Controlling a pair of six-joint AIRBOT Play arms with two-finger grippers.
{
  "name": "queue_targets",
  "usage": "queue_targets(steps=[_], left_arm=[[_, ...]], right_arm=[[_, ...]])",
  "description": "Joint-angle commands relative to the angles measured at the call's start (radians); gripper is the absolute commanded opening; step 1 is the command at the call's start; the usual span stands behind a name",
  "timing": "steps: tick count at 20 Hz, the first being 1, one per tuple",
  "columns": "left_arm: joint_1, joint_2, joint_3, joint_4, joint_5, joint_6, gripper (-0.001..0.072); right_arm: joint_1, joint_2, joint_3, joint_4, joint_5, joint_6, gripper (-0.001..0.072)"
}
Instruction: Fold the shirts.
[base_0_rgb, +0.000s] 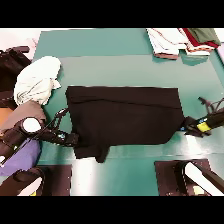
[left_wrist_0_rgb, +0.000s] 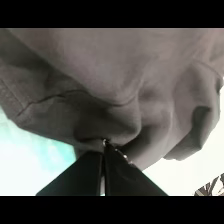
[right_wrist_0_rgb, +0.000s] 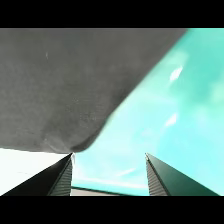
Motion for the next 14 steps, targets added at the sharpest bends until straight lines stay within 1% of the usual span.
queue_targets(steps=[1,2,3,4,5,6,8,9,12,14], left_arm=[[-0.002,0.001,0.011,0.0,0.002,0.0,0.002],[-0.002,0.001,0.011,0.0,0.001,0.0,0.0019],[-0.002,0.001,0.011,0.001,-0.003,0.0,0.0019],[-0.002,0.001,0.013,0.007,-0.016,0.0,0.0019],[-0.002,0.001,0.021,0.025,-0.039,0.0,0.0018],[-0.002,0.003,0.037,0.056,-0.071,-0.009,0.0017],[-0.002,0.052,0.063,0.111,-0.14,-0.042,0.0017],[-0.002,0.105,0.063,0.128,-0.169,-0.073,0.0017],[-0.002,0.289,0.063,0.144,-0.311,-0.183,0.0017],[-0.002,0.377,0.066,0.143,-0.379,-0.239,0.0017]], right_arm=[[0.039,-0.019,-0.152,0.132,-0.119,-0.002,0.0483],[0.072,-0.035,-0.153,0.153,-0.147,-0.004,0.0424],[0.108,-0.046,-0.153,0.16,-0.169,-0.006,0.0339],[0.136,-0.05,-0.153,0.149,-0.183,-0.007,0.0193],[0.156,-0.048,-0.153,0.144,-0.187,-0.013,0.0097],[0.17,-0.034,-0.153,0.136,-0.182,-0.014,0.0018],[0.177,0.038,-0.153,0.09,-0.146,-0.014,0.0018],[0.169,0.085,-0.149,0.063,-0.112,-0.014,0.0018],[0.142,0.236,-0.084,-0.054,0.061,-0.008,0.0018],[0.143,0.32,-0.026,-0.12,0.113,0.029,0.0018]])
